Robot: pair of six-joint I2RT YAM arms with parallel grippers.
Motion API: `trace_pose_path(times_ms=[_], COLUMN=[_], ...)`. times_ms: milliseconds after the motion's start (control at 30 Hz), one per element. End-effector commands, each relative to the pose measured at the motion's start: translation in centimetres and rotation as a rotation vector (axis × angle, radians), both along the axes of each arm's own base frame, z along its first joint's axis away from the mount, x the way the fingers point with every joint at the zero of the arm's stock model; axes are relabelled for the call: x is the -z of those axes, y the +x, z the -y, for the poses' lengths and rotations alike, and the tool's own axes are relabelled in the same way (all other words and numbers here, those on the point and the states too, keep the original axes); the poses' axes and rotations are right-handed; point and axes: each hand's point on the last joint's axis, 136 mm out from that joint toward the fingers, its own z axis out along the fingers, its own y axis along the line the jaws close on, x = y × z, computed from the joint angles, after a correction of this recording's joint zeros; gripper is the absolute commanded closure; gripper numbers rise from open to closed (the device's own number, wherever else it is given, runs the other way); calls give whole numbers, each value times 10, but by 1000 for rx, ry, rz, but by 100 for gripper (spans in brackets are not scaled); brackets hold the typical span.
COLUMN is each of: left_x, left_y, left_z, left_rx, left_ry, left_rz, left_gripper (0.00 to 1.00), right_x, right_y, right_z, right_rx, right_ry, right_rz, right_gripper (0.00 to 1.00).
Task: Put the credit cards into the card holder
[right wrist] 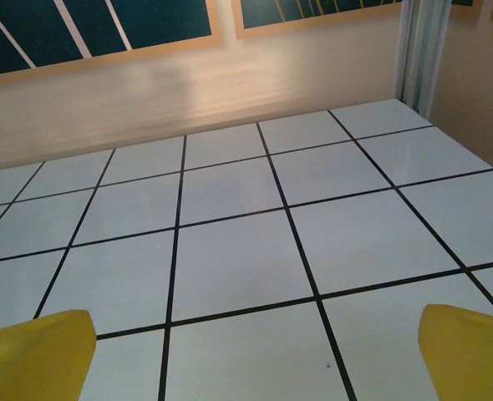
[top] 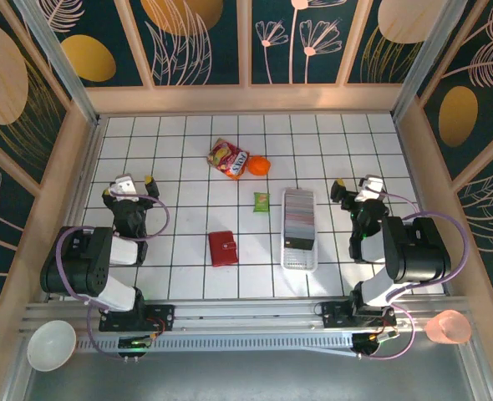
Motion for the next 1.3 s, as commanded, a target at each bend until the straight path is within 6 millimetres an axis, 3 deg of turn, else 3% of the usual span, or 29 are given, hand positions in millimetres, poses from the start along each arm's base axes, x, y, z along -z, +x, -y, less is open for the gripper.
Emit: trace_pose_path(times_ms=[0, 100, 1200, 1267], left_x=[-7, -7, -7, -11], left_y=[-1, 4, 3, 5], left_z=[-2, 9, 9, 11], left_rx=[-7, 62, 63, 73], left_ry=[-12, 5, 5, 8], left_rz=[37, 23, 24, 24], left_gripper=[1, 1, 1, 1], right_x=[-13, -12, -13, -17], right_y=[5, 5, 4, 3], right_z=[3, 3, 2, 8], right_rx=[16, 15, 17, 74], right_ry=[-6, -7, -12, -22], right_rz=[45, 45, 45, 53], right_gripper=[1, 1, 1, 1])
